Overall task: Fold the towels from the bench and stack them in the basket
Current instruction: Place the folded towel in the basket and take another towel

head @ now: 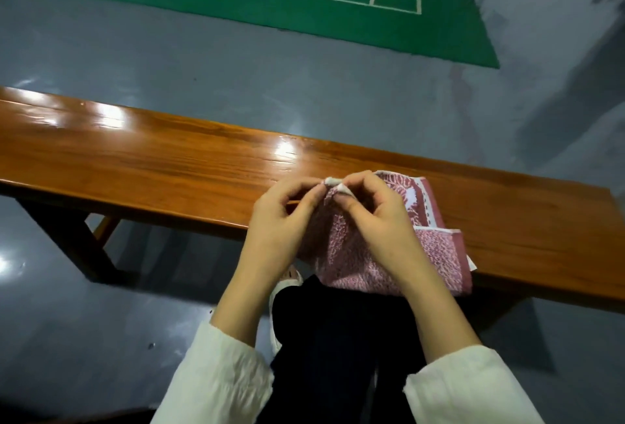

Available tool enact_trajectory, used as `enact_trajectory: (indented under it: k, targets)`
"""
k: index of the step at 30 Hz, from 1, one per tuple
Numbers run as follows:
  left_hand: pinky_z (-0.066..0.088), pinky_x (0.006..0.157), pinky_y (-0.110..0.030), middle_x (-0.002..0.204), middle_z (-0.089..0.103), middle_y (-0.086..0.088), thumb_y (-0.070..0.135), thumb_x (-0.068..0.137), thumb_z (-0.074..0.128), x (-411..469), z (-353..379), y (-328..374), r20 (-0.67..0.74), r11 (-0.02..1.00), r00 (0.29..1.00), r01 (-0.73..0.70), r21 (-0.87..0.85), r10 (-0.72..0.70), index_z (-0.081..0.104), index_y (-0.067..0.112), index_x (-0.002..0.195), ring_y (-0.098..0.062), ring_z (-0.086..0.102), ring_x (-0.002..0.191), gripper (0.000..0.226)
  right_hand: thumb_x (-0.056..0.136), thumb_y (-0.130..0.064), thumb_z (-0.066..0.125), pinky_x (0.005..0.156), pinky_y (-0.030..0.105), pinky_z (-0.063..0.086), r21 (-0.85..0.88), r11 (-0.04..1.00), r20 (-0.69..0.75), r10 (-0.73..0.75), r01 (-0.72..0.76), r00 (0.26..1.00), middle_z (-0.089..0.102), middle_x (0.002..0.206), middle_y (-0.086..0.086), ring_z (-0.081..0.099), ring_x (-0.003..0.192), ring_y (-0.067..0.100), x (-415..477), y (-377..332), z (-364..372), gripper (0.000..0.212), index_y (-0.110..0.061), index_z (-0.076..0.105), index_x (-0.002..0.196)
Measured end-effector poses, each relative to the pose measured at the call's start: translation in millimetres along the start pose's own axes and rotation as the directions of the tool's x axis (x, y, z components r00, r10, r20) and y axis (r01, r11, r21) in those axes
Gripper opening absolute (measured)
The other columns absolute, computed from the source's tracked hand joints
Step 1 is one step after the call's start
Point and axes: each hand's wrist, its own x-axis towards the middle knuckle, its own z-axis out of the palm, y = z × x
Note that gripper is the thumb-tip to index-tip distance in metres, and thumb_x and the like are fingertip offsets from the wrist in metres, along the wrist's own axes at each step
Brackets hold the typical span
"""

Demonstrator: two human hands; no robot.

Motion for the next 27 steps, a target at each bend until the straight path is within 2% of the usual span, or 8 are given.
enact_trajectory:
  k: [6, 11, 13, 15, 19, 23, 25, 27]
  targets:
    - [0.043, 0.083, -0.013, 0.097, 0.068, 0.009, 0.009, 0.092, 0.058, -16, 8, 19, 0.058, 0.996, 0.996, -0.069, 0.055, 0.066, 0.071, 0.019, 0.097, 0.000, 0.061, 0.094, 0.017, 0.086, -0.010, 0.067, 0.078, 0.020, 0.046, -0.047, 0.999, -0.039, -0.002, 0.000, 0.999, 0.061, 0.080, -0.019, 0.058, 0.079, -0.002, -15, -7, -12, 0.020, -0.027, 0.056, 0.082]
    - [0.043, 0.088, -0.015, 0.103, 0.065, 0.010, 0.020, 0.092, 0.055, -22, 14, 30, 0.177, 0.969, 0.967, -0.207, 0.131, 0.183, 0.067, 0.018, 0.106, -0.001, 0.059, 0.100, 0.019, 0.084, -0.005, 0.065, 0.083, 0.024, 0.047, -0.003, 1.000, -0.061, 0.015, -0.015, 0.998, 0.061, 0.084, -0.005, 0.058, 0.086, 0.005, -21, -13, -20, 0.034, -0.033, 0.058, 0.103]
    - [0.044, 0.090, -0.018, 0.109, 0.063, 0.006, 0.022, 0.088, 0.058, -23, 16, 27, 0.208, 0.944, 0.954, -0.260, 0.202, 0.218, 0.061, 0.014, 0.115, -0.006, 0.057, 0.103, 0.028, 0.085, -0.003, 0.062, 0.085, 0.019, 0.046, -0.024, 1.000, -0.053, -0.001, 0.000, 0.999, 0.066, 0.088, -0.014, 0.060, 0.089, 0.000, -21, -16, -23, 0.030, -0.030, 0.063, 0.097]
    - [0.045, 0.090, -0.026, 0.110, 0.057, 0.003, 0.017, 0.084, 0.061, -25, 16, 17, 0.213, 0.905, 0.941, -0.316, 0.284, 0.261, 0.051, 0.018, 0.118, -0.013, 0.055, 0.102, 0.035, 0.086, -0.001, 0.062, 0.080, 0.015, 0.045, -0.007, 1.000, -0.100, 0.000, -0.001, 0.995, 0.067, 0.083, -0.014, 0.060, 0.085, -0.003, -22, -19, -27, 0.026, -0.027, 0.065, 0.087]
    - [0.045, 0.091, -0.037, 0.112, 0.052, -0.003, -0.002, 0.076, 0.060, -29, 0, -12, 0.217, 0.830, 0.926, -0.374, 0.414, 0.309, 0.045, 0.023, 0.112, -0.020, 0.052, 0.104, 0.047, 0.089, -0.005, 0.061, 0.074, 0.008, 0.041, -0.013, 0.999, -0.206, 0.029, -0.032, 0.978, 0.063, 0.083, -0.013, 0.056, 0.080, -0.010, -23, -19, -37, 0.013, -0.018, 0.065, 0.088]
    - [0.048, 0.076, -0.040, 0.105, 0.052, -0.002, 0.027, 0.085, 0.057, -23, -18, -29, 0.286, 0.702, 0.898, -0.439, 0.560, 0.334, 0.053, 0.015, 0.099, -0.023, 0.055, 0.092, 0.019, 0.089, -0.006, 0.062, 0.079, 0.016, 0.045, 0.003, 0.999, -0.281, 0.033, -0.034, 0.959, 0.063, 0.084, -0.011, 0.059, 0.084, 0.001, -22, -16, -50, 0.020, -0.025, 0.062, 0.085]
    - [0.051, 0.072, -0.039, 0.100, 0.055, -0.004, 0.038, 0.085, 0.055, -21, -25, -31, 0.295, 0.674, 0.901, -0.434, 0.598, 0.319, 0.058, 0.009, 0.092, -0.023, 0.056, 0.087, 0.030, 0.088, -0.005, 0.063, 0.078, 0.016, 0.044, 0.013, 1.000, -0.337, 0.024, -0.021, 0.941, 0.062, 0.081, -0.013, 0.058, 0.081, 0.000, -20, -16, -56, 0.024, -0.028, 0.060, 0.082]
    - [0.050, 0.069, -0.035, 0.096, 0.055, -0.003, 0.046, 0.084, 0.056, -19, -31, -26, 0.287, 0.693, 0.907, -0.420, 0.586, 0.307, 0.058, 0.008, 0.086, -0.019, 0.055, 0.084, 0.038, 0.087, -0.006, 0.065, 0.077, 0.014, 0.043, 0.012, 1.000, -0.367, 0.021, -0.018, 0.930, 0.061, 0.080, -0.013, 0.056, 0.079, -0.002, -18, -17, -60, 0.024, -0.028, 0.059, 0.080]
